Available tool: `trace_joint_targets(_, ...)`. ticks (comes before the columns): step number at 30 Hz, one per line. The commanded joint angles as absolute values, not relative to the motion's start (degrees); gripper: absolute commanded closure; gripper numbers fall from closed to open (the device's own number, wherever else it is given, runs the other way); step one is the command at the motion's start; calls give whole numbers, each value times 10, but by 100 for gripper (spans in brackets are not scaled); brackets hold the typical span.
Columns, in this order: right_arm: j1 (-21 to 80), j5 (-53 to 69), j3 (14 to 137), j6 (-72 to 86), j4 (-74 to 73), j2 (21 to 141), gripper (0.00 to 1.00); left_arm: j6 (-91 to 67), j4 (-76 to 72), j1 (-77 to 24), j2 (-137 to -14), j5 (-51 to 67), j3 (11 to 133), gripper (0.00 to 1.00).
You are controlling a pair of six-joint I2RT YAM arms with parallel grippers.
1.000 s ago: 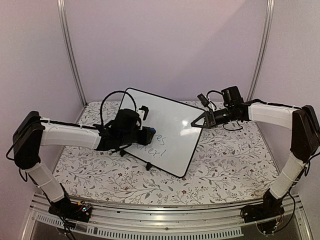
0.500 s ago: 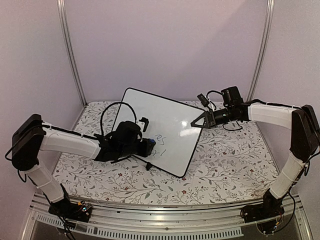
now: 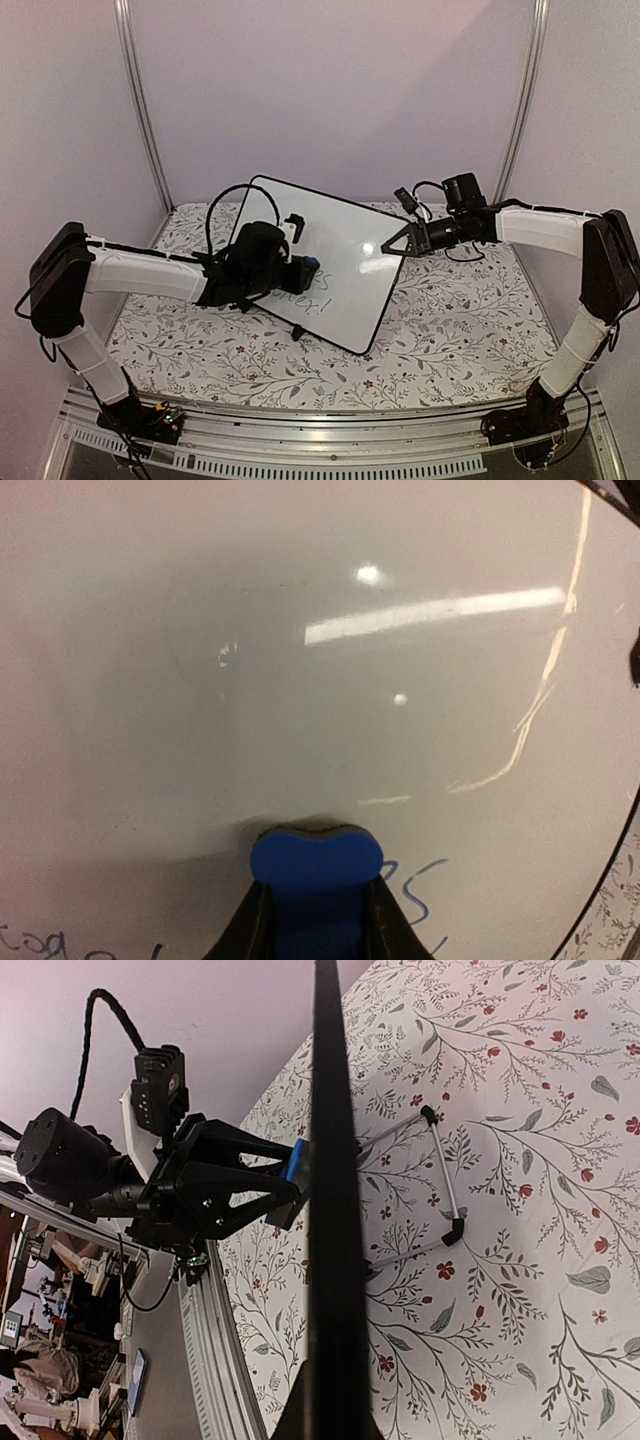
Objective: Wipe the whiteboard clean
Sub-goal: Erase the center of the whiteboard.
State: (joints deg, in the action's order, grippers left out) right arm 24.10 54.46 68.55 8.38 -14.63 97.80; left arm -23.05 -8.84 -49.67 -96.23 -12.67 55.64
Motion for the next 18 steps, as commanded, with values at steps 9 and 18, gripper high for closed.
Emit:
trace_joint_targets(9, 299, 574, 661, 47, -194, 1014, 100, -278, -75, -542, -971, -138, 469, 100)
trace_joint_targets(18, 301, 569, 661, 48, -200, 1008, 100, -225, -72, -514, -995, -148, 555, 100)
